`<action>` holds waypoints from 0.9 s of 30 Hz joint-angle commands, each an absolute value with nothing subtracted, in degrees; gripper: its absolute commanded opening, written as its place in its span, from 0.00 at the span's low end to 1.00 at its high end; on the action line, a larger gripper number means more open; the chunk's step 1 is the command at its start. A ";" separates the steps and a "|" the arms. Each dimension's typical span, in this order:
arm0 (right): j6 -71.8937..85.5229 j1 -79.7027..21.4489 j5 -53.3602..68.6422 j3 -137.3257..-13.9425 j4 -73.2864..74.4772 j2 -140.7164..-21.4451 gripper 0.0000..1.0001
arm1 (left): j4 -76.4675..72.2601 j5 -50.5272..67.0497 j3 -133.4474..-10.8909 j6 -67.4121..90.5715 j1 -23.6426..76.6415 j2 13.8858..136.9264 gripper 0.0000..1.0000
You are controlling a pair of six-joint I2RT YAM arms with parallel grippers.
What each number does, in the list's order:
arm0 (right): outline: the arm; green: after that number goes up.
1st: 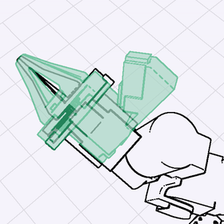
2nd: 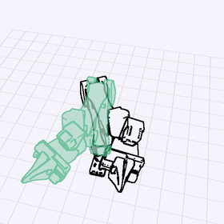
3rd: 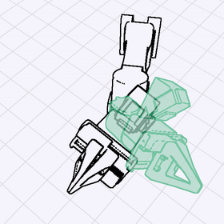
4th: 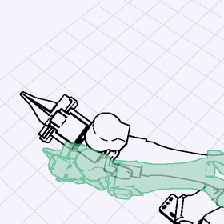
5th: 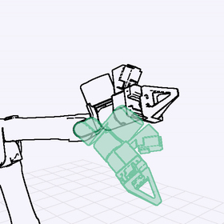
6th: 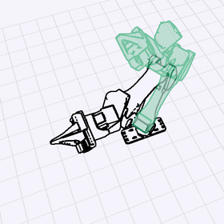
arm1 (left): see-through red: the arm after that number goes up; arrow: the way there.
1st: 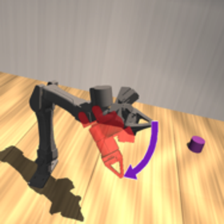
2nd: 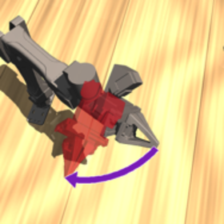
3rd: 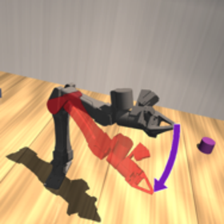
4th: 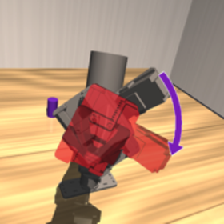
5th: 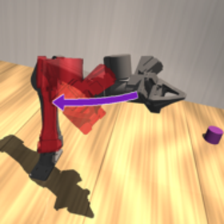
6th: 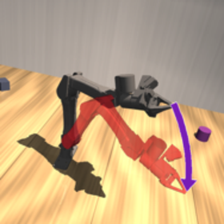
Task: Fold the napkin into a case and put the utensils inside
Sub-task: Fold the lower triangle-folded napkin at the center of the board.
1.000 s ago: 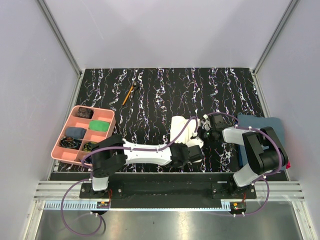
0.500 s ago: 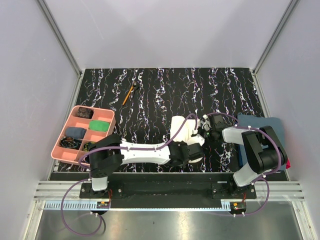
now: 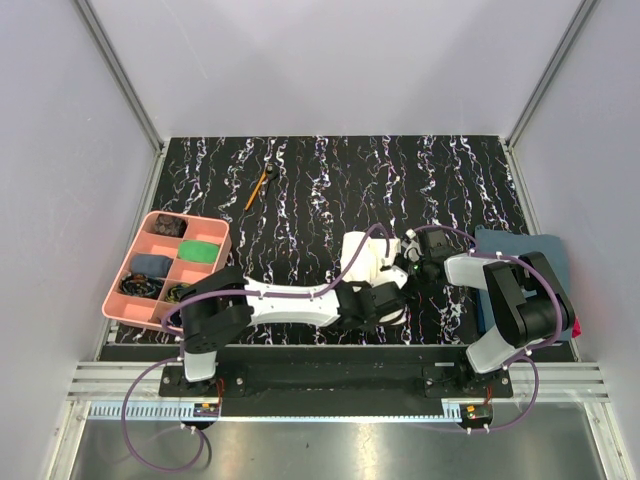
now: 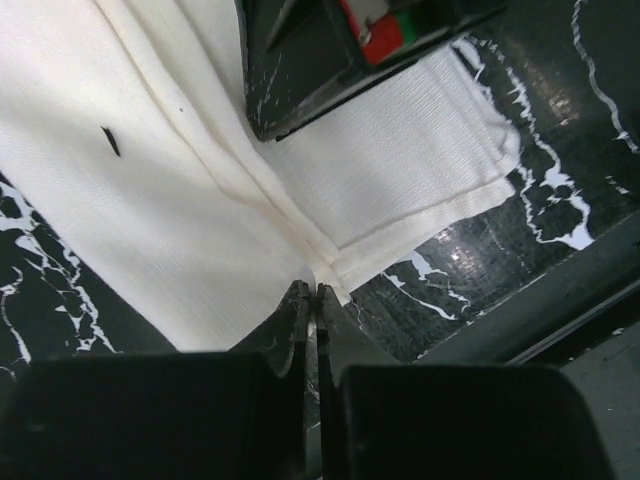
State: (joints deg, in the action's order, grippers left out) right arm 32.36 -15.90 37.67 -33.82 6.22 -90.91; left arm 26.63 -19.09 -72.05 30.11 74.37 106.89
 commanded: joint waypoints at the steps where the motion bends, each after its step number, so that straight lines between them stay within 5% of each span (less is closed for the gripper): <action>1: 32.34 -15.82 37.00 -34.54 7.20 -89.92 0.06 | 19.25 -15.74 -67.68 32.25 73.22 106.53 0.00; 9: 31.90 -15.82 36.83 -36.83 10.80 -87.45 0.07 | 19.43 -15.38 -65.66 31.99 72.60 104.07 0.00; 17: 30.59 -15.82 35.77 -39.55 16.87 -82.10 0.16 | 21.62 -11.96 -66.27 31.29 70.58 94.06 0.38; 23: 30.41 -16.87 36.56 -40.52 18.98 -80.68 0.19 | 20.66 -5.74 -63.03 32.25 60.58 83.42 0.32; 27: 32.43 -21.43 36.39 -41.57 17.15 -82.17 0.20 | 13.47 3.76 -60.64 33.75 49.60 83.23 0.17</action>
State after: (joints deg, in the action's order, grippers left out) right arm 31.42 -17.52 36.34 -39.00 17.32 -82.11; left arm 19.59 -6.02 -63.09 32.32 57.12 82.85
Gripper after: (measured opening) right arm 0.192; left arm 0.223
